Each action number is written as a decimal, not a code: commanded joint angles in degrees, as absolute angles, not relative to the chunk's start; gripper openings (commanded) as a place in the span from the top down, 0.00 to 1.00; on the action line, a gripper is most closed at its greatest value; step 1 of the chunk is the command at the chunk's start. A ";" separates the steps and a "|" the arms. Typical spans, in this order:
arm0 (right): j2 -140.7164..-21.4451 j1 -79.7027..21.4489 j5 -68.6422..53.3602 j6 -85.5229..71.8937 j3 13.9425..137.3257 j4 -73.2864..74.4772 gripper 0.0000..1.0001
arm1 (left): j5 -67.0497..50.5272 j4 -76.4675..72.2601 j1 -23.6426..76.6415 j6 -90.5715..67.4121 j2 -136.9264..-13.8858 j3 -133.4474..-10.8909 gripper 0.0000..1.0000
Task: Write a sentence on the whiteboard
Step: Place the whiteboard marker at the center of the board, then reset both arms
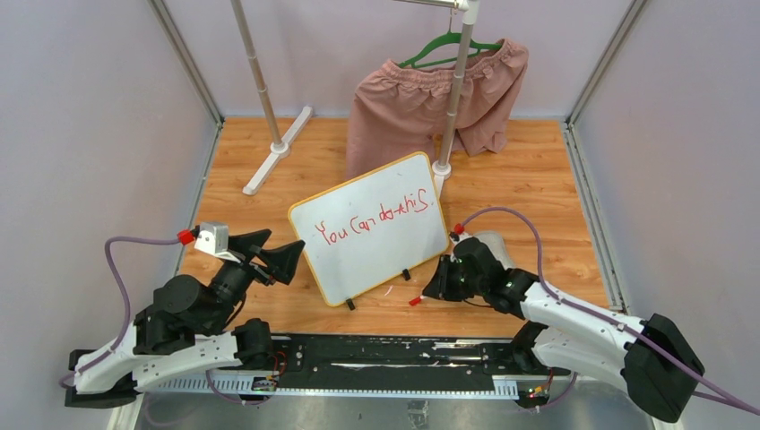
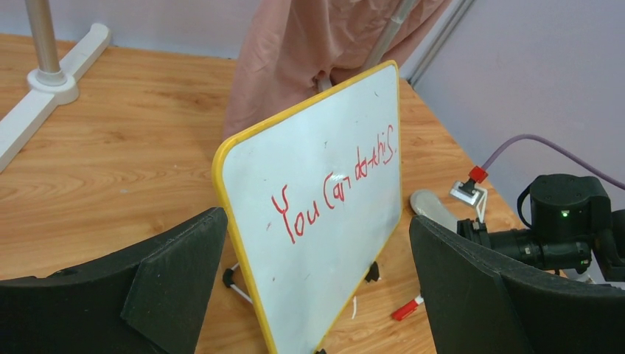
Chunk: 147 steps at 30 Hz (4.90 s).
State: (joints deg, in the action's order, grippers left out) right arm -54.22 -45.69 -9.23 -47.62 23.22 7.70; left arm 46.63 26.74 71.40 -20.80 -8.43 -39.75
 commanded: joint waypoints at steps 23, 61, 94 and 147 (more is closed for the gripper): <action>-47.72 -40.63 -4.70 -47.46 20.47 14.94 0.51 | 46.81 28.20 71.54 -23.17 -8.49 -39.66 0.00; -50.73 -43.88 38.68 -15.55 70.31 32.46 0.40 | 80.01 37.82 71.54 -22.47 -34.60 -68.25 0.00; -50.92 -30.32 28.33 -16.29 66.10 22.63 0.20 | 85.14 24.70 71.54 -32.99 -32.87 -57.61 0.00; -47.75 -51.24 42.01 13.32 77.32 9.31 0.18 | 39.87 32.82 48.21 -4.24 -47.71 -90.72 0.00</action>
